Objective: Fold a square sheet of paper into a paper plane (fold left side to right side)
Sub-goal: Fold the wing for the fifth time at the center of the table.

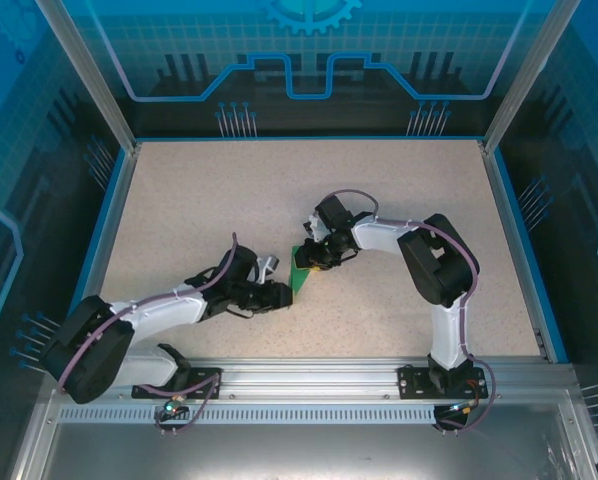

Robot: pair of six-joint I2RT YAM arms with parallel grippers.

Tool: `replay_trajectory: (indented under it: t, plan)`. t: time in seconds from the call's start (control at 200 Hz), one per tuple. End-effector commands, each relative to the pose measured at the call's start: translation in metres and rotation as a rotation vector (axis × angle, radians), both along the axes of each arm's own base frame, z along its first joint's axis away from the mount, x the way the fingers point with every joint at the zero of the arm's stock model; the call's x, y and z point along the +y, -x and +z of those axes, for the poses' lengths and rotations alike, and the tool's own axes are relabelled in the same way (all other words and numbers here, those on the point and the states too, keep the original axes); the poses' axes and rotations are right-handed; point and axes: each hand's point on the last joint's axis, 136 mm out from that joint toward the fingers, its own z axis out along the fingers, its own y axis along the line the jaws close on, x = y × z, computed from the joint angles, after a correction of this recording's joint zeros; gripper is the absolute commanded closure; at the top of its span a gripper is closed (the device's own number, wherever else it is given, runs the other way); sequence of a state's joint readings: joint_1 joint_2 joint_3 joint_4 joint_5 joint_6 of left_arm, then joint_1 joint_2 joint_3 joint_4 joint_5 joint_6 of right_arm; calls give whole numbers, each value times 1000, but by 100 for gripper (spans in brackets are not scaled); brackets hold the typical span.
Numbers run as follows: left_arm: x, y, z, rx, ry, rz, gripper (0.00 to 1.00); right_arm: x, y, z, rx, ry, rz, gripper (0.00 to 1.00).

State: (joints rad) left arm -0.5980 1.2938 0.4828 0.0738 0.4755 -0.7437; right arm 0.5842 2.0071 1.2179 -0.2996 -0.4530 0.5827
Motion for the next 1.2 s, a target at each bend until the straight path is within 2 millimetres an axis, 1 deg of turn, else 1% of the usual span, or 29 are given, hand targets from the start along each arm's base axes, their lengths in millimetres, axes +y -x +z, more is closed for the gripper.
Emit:
replay_trajectory:
  t: [0.0,0.12,0.275,0.385,0.48,0.625,0.865,1.01,1.195]
  plan:
    - [-14,-9,11,-7,27,-61,65,-12,10,-26,47,93,3,68]
    - [-28,-24,5,2,42,-71,65,-11,11,-26,50,91,6,68]
    - [-36,-41,-10,-3,13,-69,65,-10,11,-26,52,91,9,67]
    - [-39,-47,-24,15,-11,-74,65,-10,12,-27,52,92,11,68]
    - [-35,-48,-39,37,-49,-61,65,-10,12,-27,53,93,13,67]
    - [-25,-40,-55,65,-89,-42,65,-12,12,-27,51,103,14,67]
    - [-14,-25,-64,94,-102,-22,66,-15,12,-29,52,123,17,67]
    - [-8,-7,-69,121,-107,-44,68,-16,10,-29,50,127,18,67]
    - [-9,27,-77,167,-119,-135,70,-14,8,-27,45,120,24,67]
